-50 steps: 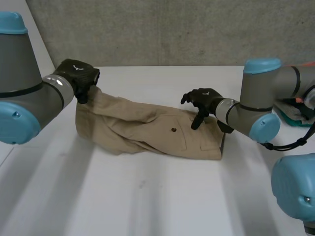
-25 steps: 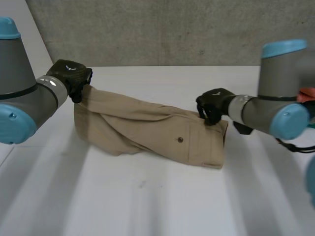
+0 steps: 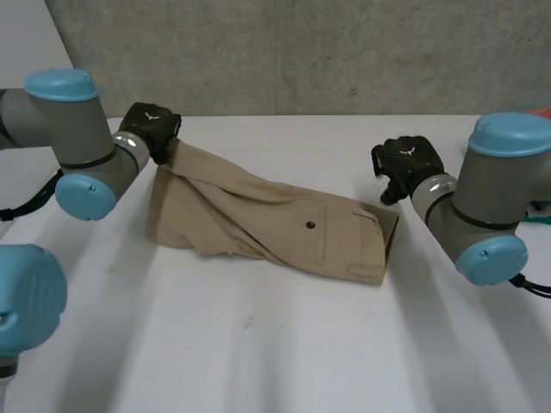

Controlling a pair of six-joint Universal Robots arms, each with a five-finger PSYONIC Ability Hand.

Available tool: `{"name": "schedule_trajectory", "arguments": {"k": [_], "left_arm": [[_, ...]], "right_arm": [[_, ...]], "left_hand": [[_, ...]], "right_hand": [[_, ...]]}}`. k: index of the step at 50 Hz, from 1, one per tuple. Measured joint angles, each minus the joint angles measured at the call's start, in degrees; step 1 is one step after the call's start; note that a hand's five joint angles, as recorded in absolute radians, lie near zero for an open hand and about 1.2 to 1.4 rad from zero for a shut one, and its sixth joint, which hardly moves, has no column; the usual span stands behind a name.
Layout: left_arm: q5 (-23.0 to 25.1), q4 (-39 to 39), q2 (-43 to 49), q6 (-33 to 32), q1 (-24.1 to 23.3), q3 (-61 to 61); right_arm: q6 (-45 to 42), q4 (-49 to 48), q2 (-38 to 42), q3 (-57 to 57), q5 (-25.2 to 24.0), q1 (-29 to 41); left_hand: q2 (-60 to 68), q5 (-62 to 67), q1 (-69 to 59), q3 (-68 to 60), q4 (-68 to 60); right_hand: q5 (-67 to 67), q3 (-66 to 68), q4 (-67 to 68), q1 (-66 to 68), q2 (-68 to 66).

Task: Fold the laundry.

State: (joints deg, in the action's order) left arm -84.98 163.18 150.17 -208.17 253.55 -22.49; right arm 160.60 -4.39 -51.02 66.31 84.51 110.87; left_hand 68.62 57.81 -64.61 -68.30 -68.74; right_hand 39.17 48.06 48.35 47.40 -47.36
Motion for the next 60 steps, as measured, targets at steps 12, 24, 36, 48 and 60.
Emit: {"name": "schedule_trajectory", "arguments": {"k": [12, 24, 36, 48, 60], "left_arm": [[0.5, -5.9, -1.0, -0.1, -0.7, 2.3], [0.9, -1.6, -5.3, -1.7, -1.6, -5.7], [1.2, -0.7, -4.7, -2.4, -1.1, -5.7], [3.7, 0.6, 0.6, -2.1, -0.9, 1.0], [3.9, -1.8, 9.6, -1.0, -2.1, 11.8]], "right_arm": [[10.9, 9.0, 9.1, -16.7, -7.5, -2.4], [17.8, 29.5, 28.0, -44.0, -13.0, -2.0], [15.9, 31.3, 26.0, -43.4, -10.9, -0.9], [7.7, 8.3, 3.6, -13.0, -3.6, -2.4], [4.0, -1.3, 5.0, -4.7, 0.6, -2.5]], "left_hand": [[0.0, 0.0, 0.0, 0.0, 0.0], [0.0, 0.0, 0.0, 0.0, 0.0], [0.0, 0.0, 0.0, 0.0, 0.0], [0.0, 0.0, 0.0, 0.0, 0.0], [-37.3, -36.7, 38.5, 36.5, 37.7]], "right_hand": [[-19.6, -17.0, -17.6, -16.2, 16.5], [-17.8, -16.8, -17.4, -16.0, 16.4], [17.6, 19.0, 19.7, 16.8, -20.0], [17.6, 19.4, 20.1, 16.8, -20.0], [3.8, 3.6, 3.8, 3.8, -3.9]]}}
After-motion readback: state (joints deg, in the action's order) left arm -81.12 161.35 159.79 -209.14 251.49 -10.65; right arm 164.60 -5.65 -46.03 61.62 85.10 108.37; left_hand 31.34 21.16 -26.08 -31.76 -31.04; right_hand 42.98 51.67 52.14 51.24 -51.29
